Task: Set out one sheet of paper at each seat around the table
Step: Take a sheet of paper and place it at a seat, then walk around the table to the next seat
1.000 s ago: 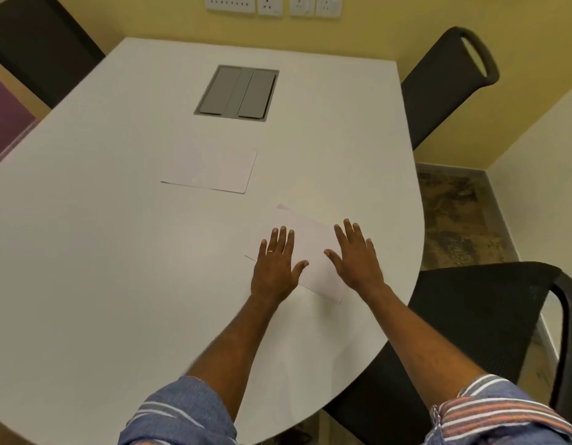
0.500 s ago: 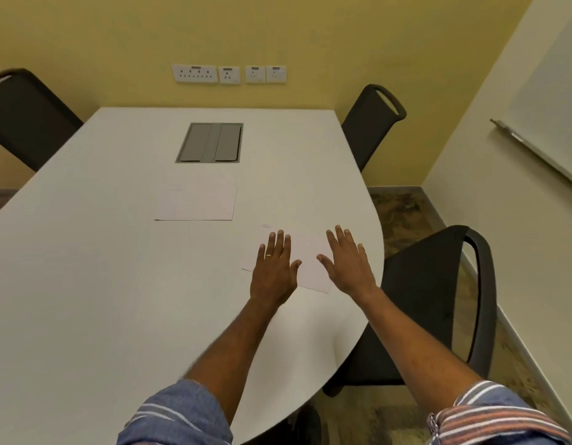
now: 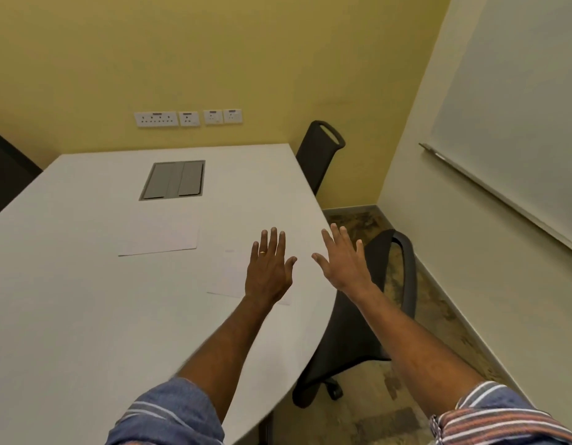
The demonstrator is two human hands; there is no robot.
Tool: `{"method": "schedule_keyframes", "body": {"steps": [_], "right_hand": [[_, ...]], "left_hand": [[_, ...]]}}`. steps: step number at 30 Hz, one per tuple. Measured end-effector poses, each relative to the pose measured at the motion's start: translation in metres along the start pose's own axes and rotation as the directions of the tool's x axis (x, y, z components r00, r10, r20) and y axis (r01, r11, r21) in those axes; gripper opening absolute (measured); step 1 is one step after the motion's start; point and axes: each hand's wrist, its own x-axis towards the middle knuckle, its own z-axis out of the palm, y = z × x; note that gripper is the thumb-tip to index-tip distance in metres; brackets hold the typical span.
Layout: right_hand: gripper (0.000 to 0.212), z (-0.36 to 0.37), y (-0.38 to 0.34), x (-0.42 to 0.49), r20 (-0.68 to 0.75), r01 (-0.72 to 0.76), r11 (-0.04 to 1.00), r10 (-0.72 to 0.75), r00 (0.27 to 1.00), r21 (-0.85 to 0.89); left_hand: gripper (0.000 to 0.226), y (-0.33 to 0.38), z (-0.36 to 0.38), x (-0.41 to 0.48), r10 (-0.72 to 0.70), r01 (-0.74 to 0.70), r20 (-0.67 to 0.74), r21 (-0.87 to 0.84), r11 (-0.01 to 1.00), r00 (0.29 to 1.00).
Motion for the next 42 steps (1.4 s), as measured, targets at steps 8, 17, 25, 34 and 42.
{"method": "schedule_keyframes", "body": {"steps": [8, 17, 25, 34, 42], "right_hand": [[0.07, -0.053, 0.095, -0.047, -0.054, -0.113, 0.994, 0.113, 0.992, 0.011], [0.065, -0.09, 0.197, -0.099, -0.094, -0.261, 0.963, 0.266, 0.959, 0.063], [0.064, -0.107, 0.266, -0.111, -0.121, -0.378, 0.923, 0.385, 0.915, 0.075], [0.07, -0.12, 0.316, -0.093, -0.191, -0.444, 0.893, 0.45, 0.872, 0.077], [0.071, -0.121, 0.372, -0.081, -0.2, -0.471, 0.881, 0.471, 0.859, 0.053]], "left_hand": [[0.067, 0.114, -0.018, -0.003, 0.131, -0.133, -0.06, -0.04, 0.99, 0.99], [0.063, 0.226, -0.023, -0.001, 0.291, -0.299, -0.087, -0.109, 0.948, 0.953], [0.064, 0.291, -0.019, 0.032, 0.417, -0.428, -0.1, -0.141, 0.893, 0.903], [0.066, 0.336, -0.014, 0.087, 0.51, -0.524, -0.126, -0.141, 0.84, 0.851], [0.066, 0.387, 0.008, 0.114, 0.552, -0.559, -0.087, -0.136, 0.818, 0.829]]}}
